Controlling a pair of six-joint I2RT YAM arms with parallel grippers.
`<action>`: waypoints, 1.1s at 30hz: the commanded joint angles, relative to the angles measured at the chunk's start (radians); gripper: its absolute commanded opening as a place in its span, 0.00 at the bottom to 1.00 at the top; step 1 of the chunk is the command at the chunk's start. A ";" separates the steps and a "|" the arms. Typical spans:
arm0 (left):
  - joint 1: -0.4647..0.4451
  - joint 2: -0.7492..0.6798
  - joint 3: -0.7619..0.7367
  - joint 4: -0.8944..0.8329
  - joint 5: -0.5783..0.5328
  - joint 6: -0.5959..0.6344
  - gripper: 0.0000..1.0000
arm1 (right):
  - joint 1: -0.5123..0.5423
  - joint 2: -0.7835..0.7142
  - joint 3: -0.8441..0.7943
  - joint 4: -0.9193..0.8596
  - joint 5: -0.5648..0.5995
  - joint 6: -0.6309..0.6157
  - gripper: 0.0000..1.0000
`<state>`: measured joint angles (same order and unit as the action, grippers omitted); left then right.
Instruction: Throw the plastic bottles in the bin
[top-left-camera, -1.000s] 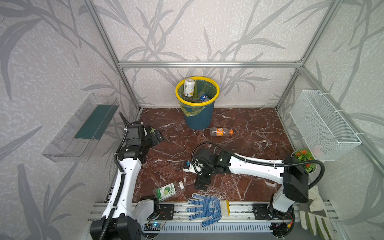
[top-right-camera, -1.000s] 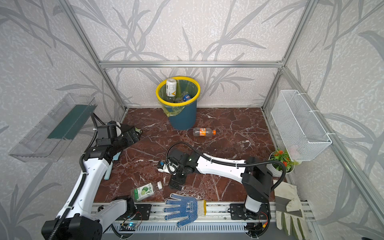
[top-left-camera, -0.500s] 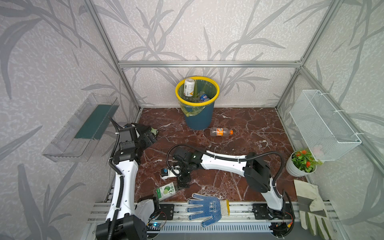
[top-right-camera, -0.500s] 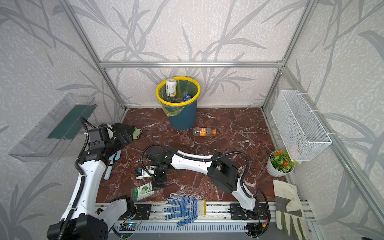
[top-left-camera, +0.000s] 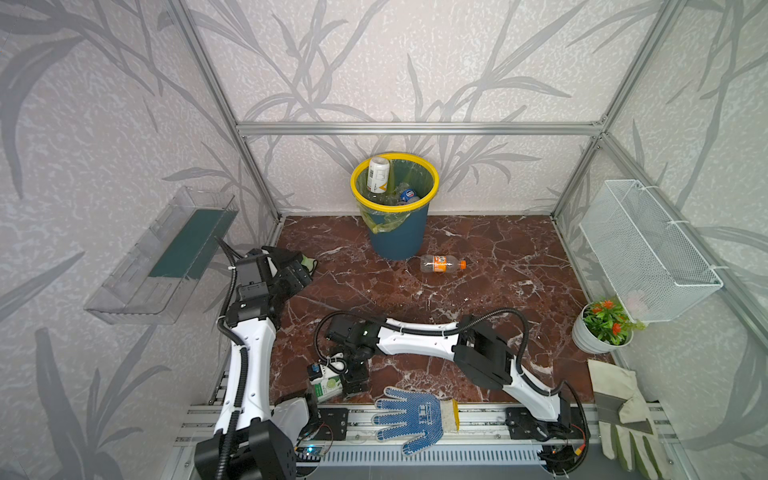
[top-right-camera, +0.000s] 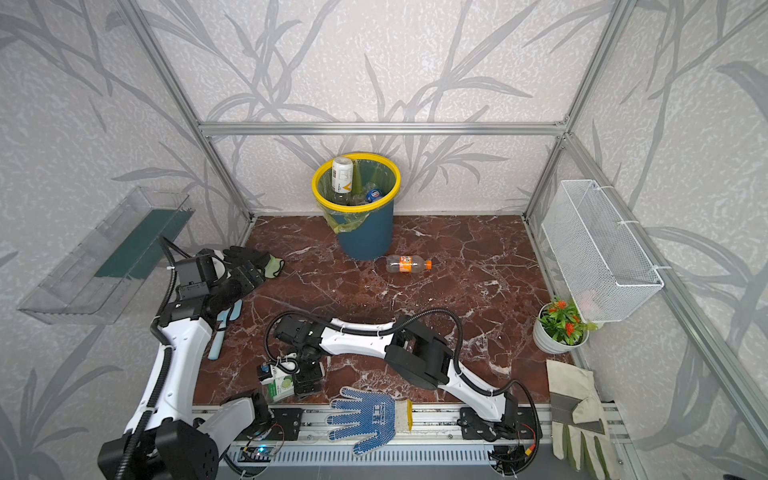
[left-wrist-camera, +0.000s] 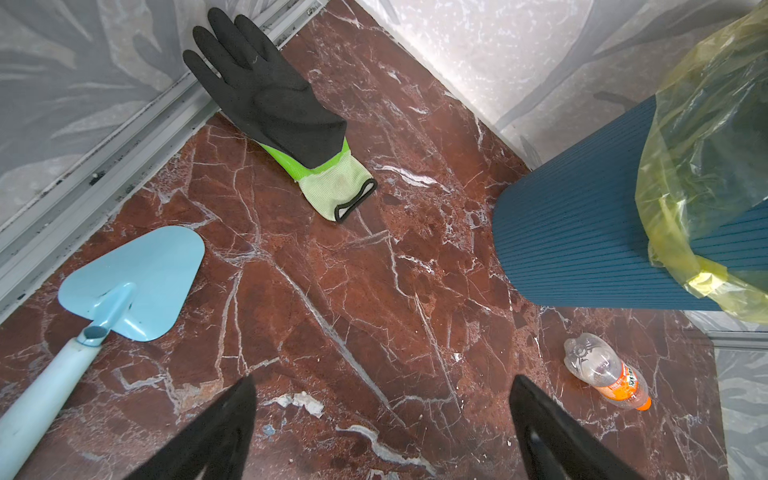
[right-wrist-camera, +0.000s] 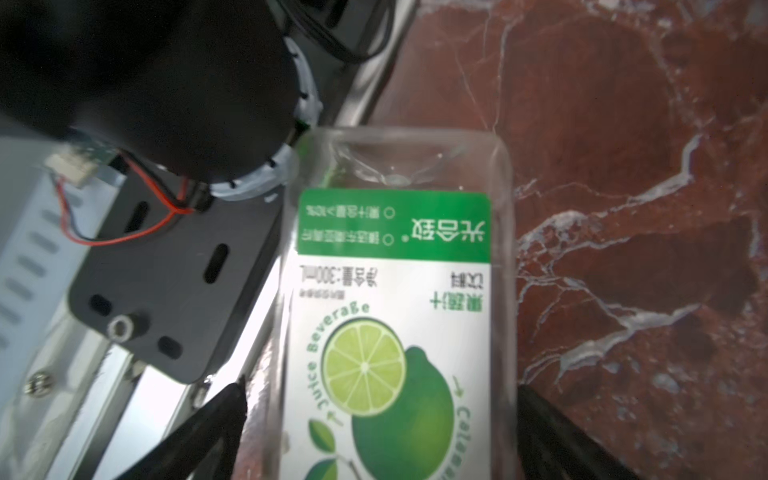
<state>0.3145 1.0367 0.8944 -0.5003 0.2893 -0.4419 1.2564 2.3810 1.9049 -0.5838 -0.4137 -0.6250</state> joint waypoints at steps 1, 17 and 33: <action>0.011 0.017 0.014 -0.009 0.025 0.002 0.94 | 0.006 0.006 0.002 0.066 0.070 0.037 0.94; -0.020 -0.015 -0.001 0.024 0.089 0.065 0.91 | -0.104 -0.334 -0.289 0.192 0.209 0.292 0.51; -0.378 -0.109 -0.027 0.049 -0.037 0.189 0.91 | -0.294 -1.158 -0.876 1.026 0.687 0.310 0.57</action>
<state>-0.0284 0.9455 0.8822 -0.4690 0.2836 -0.2939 0.9615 1.2617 1.0473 0.1848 0.1173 -0.2752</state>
